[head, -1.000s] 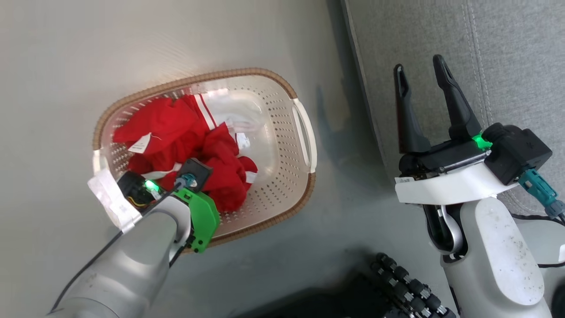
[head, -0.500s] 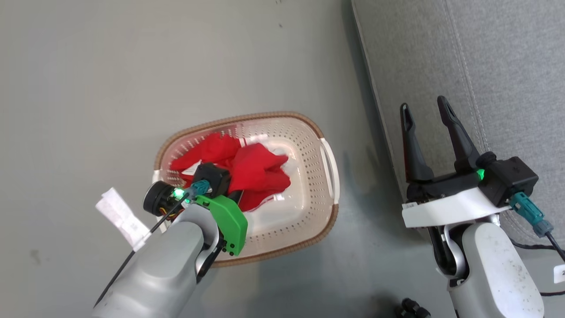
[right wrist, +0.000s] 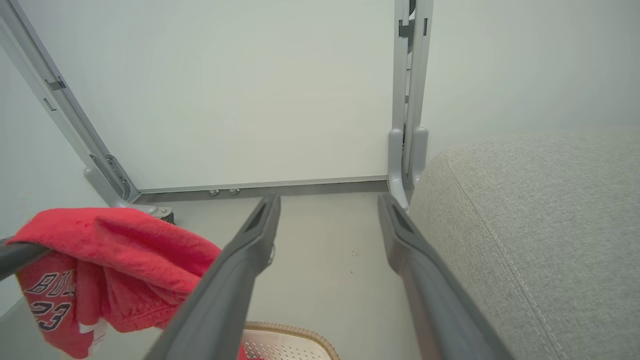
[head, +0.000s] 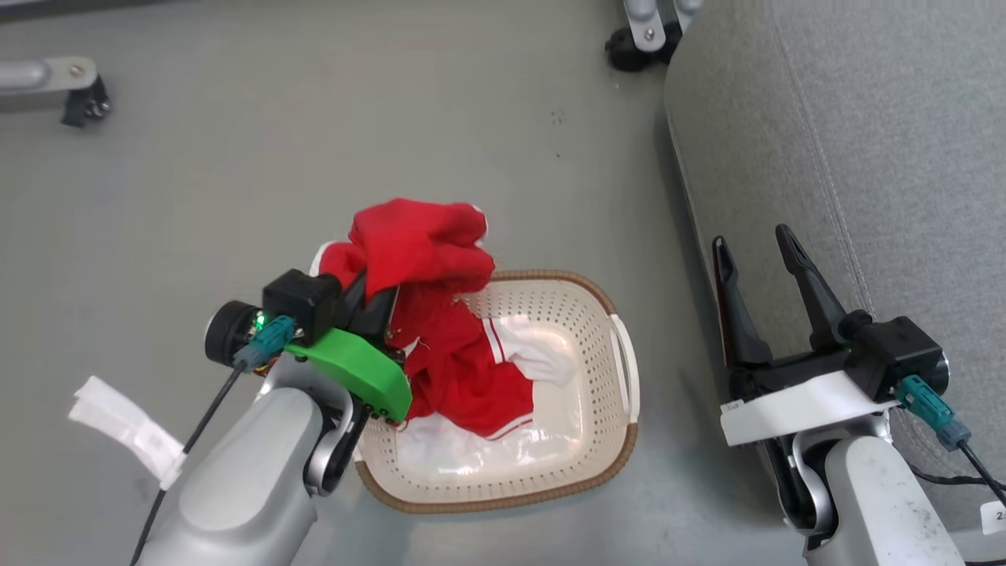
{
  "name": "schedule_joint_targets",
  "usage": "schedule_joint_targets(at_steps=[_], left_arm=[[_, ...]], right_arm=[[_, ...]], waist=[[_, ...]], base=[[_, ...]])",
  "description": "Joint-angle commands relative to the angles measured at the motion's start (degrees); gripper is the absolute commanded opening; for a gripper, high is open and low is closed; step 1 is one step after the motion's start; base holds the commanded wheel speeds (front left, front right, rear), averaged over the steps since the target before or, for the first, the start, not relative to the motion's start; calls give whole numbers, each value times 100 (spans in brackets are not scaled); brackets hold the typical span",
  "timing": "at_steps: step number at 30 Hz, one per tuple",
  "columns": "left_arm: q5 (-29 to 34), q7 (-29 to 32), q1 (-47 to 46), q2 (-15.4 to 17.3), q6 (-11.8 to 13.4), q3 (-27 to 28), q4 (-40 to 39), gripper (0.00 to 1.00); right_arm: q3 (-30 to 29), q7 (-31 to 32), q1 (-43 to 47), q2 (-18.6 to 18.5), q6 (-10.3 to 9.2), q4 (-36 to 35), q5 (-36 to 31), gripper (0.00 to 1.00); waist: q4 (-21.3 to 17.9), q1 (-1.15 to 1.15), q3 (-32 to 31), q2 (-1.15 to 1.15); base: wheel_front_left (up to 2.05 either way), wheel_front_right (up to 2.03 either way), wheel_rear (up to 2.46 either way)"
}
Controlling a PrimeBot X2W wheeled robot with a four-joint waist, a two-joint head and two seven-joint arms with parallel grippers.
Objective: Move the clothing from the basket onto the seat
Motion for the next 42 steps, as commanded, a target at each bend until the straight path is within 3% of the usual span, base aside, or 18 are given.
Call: schedule_joint_targets(at_steps=[1, 10, 16, 31, 42], left_arm=[[102, -22, 139, 42, 18, 148, -218, 0], [670, -15, 822, -32, -144, 1353, -1825, 0], [964, -15, 1308, -140, -330, 1758, -2401, 0], [1291, -15, 2528, -342, -394, 1789, -2993, 0], [1256, -15, 2701, -352, -375, 1799, -3035, 0]], right_arm=[[-21, 37, 100, -19, 0, -40, -50, 100], [-4, 286, 371, -19, 0, -203, -92, 100], [36, 430, 561, -19, 0, -302, -121, 100], [159, 714, 1194, -18, 0, -377, -13, 100], [218, 791, 1301, -18, 0, -434, 54, 100]], waist=[[201, 1, -328, 0], [278, 1, -751, 0], [245, 1, -1034, 0], [209, 1, -1785, 0], [236, 1, -1872, 0]], base=[[0, 0, 0], [0, 0, 0], [0, 0, 0], [0, 0, 0], [0, 0, 0]])
